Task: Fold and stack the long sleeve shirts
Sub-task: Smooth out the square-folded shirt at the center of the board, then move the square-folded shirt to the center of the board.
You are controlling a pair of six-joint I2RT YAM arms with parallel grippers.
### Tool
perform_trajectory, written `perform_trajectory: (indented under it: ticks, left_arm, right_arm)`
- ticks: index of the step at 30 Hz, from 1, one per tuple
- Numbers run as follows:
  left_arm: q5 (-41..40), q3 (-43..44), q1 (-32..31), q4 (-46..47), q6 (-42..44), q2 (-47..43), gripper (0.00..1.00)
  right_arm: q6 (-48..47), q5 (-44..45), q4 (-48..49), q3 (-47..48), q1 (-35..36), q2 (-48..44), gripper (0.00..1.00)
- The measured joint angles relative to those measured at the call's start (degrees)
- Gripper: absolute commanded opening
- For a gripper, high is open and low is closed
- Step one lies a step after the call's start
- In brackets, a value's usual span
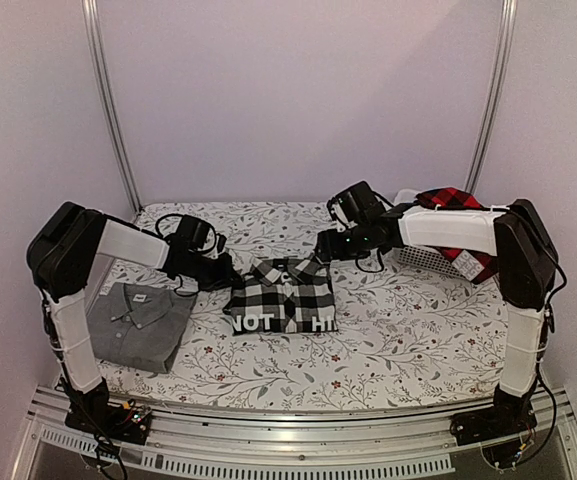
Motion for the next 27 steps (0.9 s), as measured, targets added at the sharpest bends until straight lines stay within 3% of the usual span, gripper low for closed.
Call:
perform_trajectory:
  ticks: [6,10,16,27]
  left_arm:
    - [-2.3,0.0,0.1,-3.5,0.3,-3.7,0.41]
    - [-4.7,-0.2,0.2,-6.3,0.7,-9.6,0.47]
    - [-6.1,-3.7,0.3,-7.9,0.9,-18.1,0.48]
    - [-7.9,-13.0,0.3,-9.4,-0.4,-28.0,0.78]
  right_arm:
    - [0.1,0.8,-0.8,0.2,1.9,-4.8,0.69]
    - [0.7,-0.3,-0.2,-2.5,2.4,-6.1,0.64]
    - [1.6,-4.8,1.3,-10.7,2.1,-7.1,0.58]
    - [4.3,-10.0,4.1,-16.7,1.9,-7.2,0.53]
